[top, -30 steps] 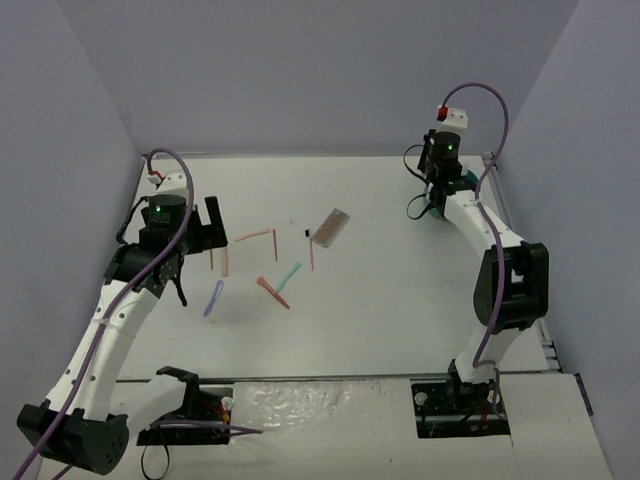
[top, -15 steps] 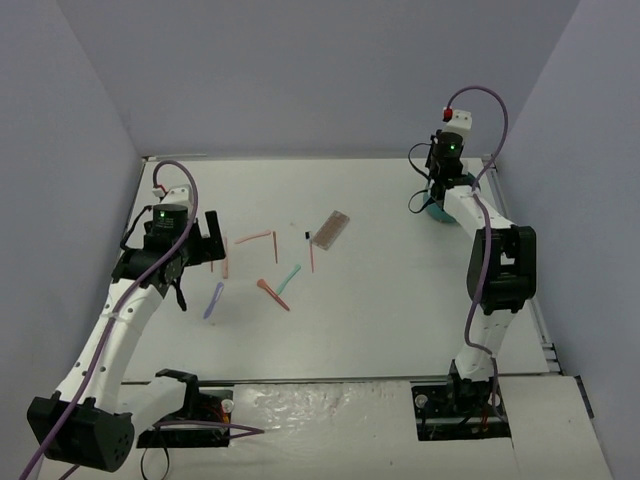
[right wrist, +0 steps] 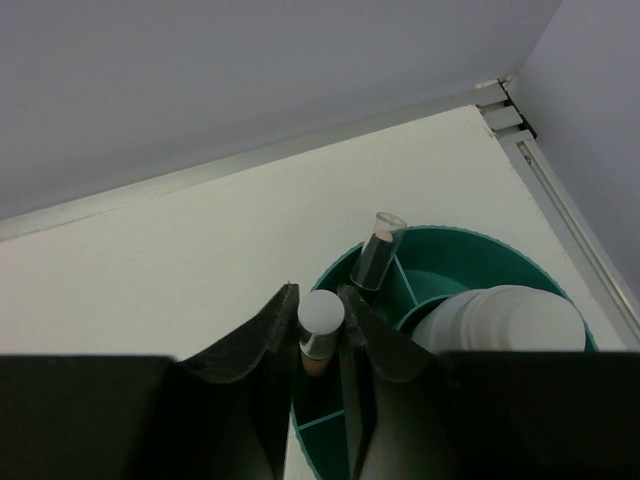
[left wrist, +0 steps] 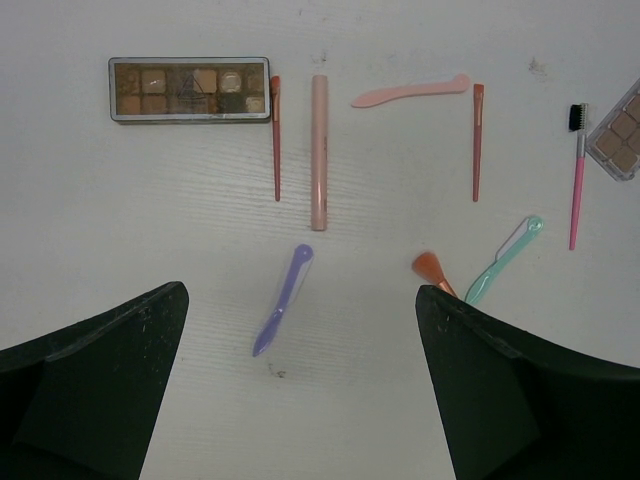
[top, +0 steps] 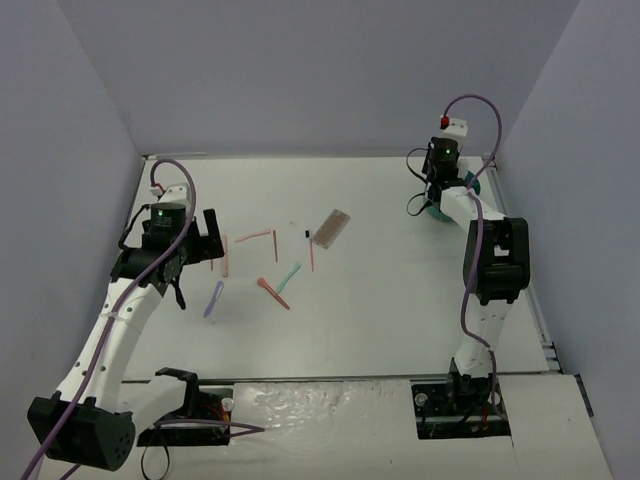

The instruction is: Organize the makeup

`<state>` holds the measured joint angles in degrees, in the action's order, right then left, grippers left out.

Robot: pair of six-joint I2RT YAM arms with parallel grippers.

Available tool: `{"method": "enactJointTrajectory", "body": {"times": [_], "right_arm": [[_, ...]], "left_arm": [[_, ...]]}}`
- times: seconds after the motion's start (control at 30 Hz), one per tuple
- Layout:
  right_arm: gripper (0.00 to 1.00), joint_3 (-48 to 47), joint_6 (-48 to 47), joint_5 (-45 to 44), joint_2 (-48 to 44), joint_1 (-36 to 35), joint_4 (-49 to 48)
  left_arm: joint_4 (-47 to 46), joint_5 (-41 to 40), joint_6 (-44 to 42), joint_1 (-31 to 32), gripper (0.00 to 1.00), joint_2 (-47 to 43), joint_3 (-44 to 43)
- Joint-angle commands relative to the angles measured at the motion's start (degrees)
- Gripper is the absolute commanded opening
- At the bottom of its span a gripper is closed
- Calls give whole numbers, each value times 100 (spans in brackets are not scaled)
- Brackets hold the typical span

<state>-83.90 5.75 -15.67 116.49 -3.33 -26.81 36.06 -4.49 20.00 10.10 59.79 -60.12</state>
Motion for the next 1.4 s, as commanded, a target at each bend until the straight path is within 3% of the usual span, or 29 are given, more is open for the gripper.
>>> {"method": "enactJointTrajectory", "body": {"times": [0.0, 0.07, 0.3, 0.43, 0.67, 0.87, 1.07, 1.27, 1.37], "right_arm": [[42, -166, 30, -143, -148, 34, -468], [51, -186, 23, -179, -175, 34, -426], [63, -127, 14, -132, -427, 34, -280], [71, -188, 17, 351, -930, 5, 56], [97, 231, 299, 1417, -2303, -53, 801], [100, 1258, 661, 2448, -3748, -62, 1063], [100, 2376, 948, 2911, -5030, -71, 1037], [100, 2776, 980, 3078, -5543, -158, 1046], [100, 2839, 972, 3056, -5606, -267, 1046]], "left_arm": [[-257, 40, -2, -74, 97, -117, -114], [-257, 64, 13, -98, 97, -117, -113], [-270, 150, 57, -175, 97, -86, -88], [-258, 224, 136, -231, 97, 38, -74], [-131, 236, 316, -245, 97, 655, -214], [-108, 431, 479, -287, 92, 1440, -536], [-138, 707, 491, -289, 76, 2520, -1063], [49, 772, 428, -289, 53, 3605, -1559], [41, 836, 467, -289, 50, 3937, -1645]]}}
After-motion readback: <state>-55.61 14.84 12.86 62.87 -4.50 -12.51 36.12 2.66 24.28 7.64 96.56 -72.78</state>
